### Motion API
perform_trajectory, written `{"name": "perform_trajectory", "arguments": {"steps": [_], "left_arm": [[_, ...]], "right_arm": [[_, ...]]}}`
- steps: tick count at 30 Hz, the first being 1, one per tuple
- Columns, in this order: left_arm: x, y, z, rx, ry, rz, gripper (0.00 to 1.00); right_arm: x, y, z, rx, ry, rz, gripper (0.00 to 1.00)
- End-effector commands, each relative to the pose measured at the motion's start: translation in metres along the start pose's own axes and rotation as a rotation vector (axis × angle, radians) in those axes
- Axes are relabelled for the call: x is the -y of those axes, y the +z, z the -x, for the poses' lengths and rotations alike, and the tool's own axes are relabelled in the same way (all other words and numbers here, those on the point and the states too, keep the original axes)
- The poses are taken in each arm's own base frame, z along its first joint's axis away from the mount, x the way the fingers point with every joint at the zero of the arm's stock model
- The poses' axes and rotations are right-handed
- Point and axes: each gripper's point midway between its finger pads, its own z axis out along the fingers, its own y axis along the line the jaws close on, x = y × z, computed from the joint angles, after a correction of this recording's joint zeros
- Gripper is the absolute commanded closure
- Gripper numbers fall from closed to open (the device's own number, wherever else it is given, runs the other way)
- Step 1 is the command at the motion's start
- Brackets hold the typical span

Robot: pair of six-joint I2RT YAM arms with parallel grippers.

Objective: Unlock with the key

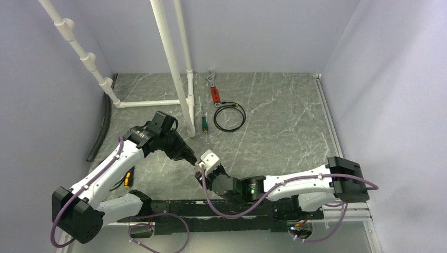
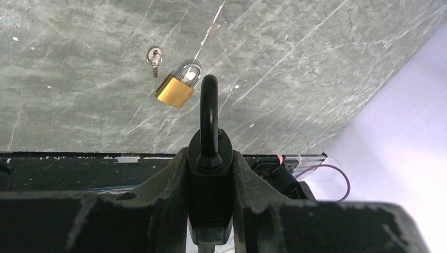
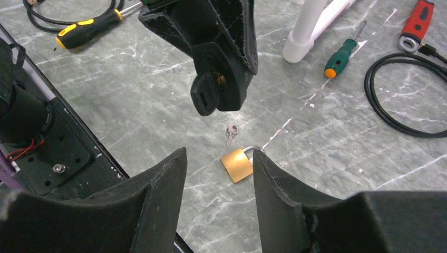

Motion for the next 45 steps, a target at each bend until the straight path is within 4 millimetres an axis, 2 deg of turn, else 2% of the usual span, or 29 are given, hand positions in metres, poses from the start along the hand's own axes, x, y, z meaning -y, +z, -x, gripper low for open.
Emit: {"name": "perform_trajectory", "arguments": {"steps": [1, 11, 22, 32, 36, 45], "left_arm": [[0.024, -0.005, 0.001, -0.005, 0.013, -0.094, 1.0], [0.023, -0.005, 0.0, -0.005, 0.017, -0.102, 1.0], [0.025, -0.003, 0.0, -0.008, 0.02, -0.111, 1.0], [0.024, -0.005, -0.001, -0.004, 0.025, -0.126, 1.0], [0.029, -0.006, -0.002, -0.009, 0.032, -0.159, 1.0], [0.038, -0.013, -0.006, -0.017, 0.034, -0.216, 1.0]], "right_arm": [[-0.012, 0.006, 0.032, 0.059, 0.054, 0.014, 0.5], [-0.009, 0.028, 0.038, 0.053, 0.064, -0.023, 0.61], [-0.014, 0.041, 0.04, 0.044, 0.052, -0.027, 0.67], [-0.008, 0.047, 0.035, 0.022, 0.056, -0.089, 0.84], [-0.005, 0.05, 0.033, 0.014, 0.069, -0.119, 1.0], [0.009, 0.054, 0.039, 0.028, 0.189, -0.133, 1.0]]}}
